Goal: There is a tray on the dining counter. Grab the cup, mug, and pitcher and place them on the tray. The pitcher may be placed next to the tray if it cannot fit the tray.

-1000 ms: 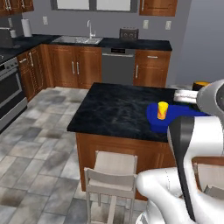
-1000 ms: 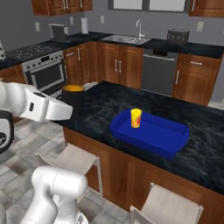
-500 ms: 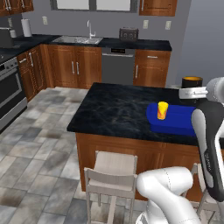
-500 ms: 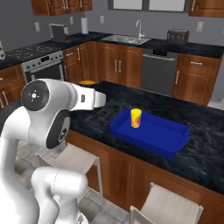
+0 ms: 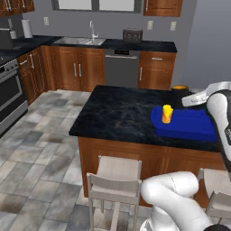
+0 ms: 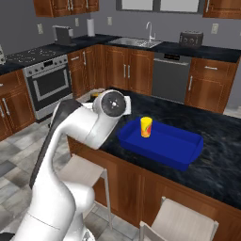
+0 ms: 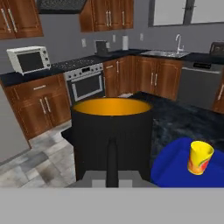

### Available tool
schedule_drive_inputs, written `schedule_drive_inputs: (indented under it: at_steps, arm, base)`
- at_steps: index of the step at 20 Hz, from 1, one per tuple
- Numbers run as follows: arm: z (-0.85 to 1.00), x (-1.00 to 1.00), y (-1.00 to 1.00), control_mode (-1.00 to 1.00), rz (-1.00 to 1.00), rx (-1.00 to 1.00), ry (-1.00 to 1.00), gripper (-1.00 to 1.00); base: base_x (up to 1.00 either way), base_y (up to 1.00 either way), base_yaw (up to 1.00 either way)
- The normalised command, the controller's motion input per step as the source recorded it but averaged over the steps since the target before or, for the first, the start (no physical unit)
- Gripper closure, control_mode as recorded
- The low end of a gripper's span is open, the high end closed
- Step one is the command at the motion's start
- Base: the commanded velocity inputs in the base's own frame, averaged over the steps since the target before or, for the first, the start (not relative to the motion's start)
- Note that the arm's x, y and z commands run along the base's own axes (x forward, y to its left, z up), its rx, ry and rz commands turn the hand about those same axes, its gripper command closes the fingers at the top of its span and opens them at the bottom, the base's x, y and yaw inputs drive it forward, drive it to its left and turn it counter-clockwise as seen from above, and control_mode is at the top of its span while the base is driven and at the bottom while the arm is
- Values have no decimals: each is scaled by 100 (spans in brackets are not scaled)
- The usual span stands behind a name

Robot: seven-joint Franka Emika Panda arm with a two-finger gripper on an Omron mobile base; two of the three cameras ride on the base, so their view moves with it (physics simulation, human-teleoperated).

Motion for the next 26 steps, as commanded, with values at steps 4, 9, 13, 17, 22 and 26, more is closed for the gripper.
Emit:
schedule_drive_inputs:
  at_steps: [4,9,13,17,22,26]
  arm:
    - [-34,74,-19,-100,36,8,18,100]
    - [-26,43,-23,-100,27,5,13,100]
    - [-23,40,-31,-100,18,9,7,100]
    - [-26,34,-25,-100,9,13,0,100]
    - [-34,28,-13,-100,0,11,0,100]
    - [-44,14,-4,-100,-1,3,-4,100]
  base:
    - [0,0,0]
    - [0,0,0]
    - [0,0,0]
    - [0,0,0]
    - [0,0,0]
    - [0,0,0]
